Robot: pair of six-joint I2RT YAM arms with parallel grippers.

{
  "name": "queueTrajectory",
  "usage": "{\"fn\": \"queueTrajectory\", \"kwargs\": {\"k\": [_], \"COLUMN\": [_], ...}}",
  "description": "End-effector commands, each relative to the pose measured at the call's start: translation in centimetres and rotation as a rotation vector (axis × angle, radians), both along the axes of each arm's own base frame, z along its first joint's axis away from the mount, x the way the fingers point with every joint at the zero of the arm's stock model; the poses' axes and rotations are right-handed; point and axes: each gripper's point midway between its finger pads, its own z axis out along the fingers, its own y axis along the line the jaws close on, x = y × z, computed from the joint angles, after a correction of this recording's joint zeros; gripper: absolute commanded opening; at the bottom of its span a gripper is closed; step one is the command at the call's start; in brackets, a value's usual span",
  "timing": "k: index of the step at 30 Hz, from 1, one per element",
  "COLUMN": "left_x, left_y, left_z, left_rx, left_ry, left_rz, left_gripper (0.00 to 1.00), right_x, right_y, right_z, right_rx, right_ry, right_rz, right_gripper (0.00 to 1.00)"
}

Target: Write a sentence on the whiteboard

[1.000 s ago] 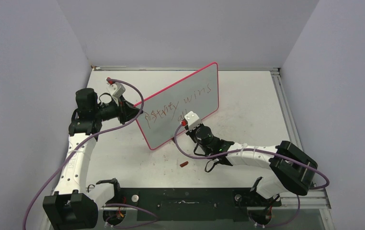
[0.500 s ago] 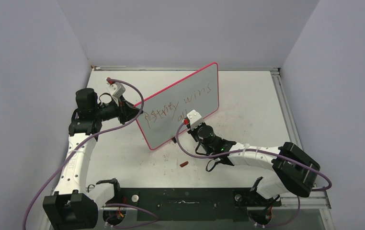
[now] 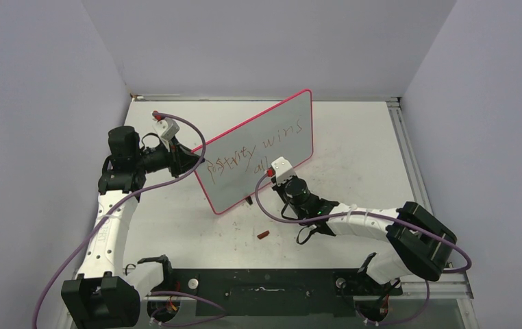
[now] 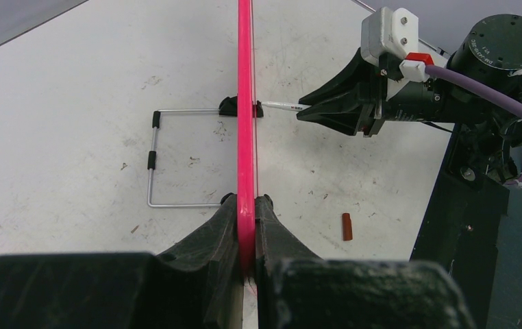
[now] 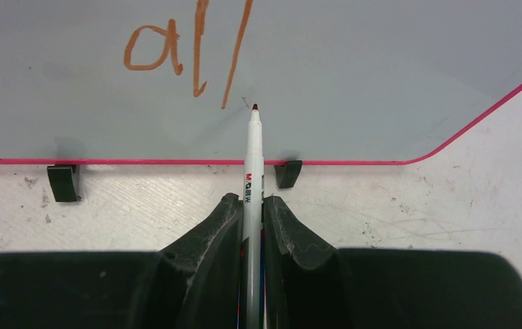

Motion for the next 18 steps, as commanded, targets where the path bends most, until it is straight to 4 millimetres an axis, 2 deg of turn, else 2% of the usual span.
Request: {"fn": "queueTrajectory", "kwargs": {"k": [1, 18], "left_x": [-0.5, -0.4], "left_y": [-0.1, -0.1], "left_z": [0.5, 0.4], "left_rx": [0.011, 0.009], "left_ry": [-0.044, -0.040], "left_rz": [-0.029, -0.033], "left_gripper": [0.00, 0.00], "right_x": [0.7, 2.3], "right_y": [-0.4, -0.6], "right_z": [0.8, 1.3], "right_rx": [0.043, 0.054], "right_ry": [-0.014, -0.031], "right_rz": [-0.031, -0.024], "right_gripper": [0.05, 0.05]}}
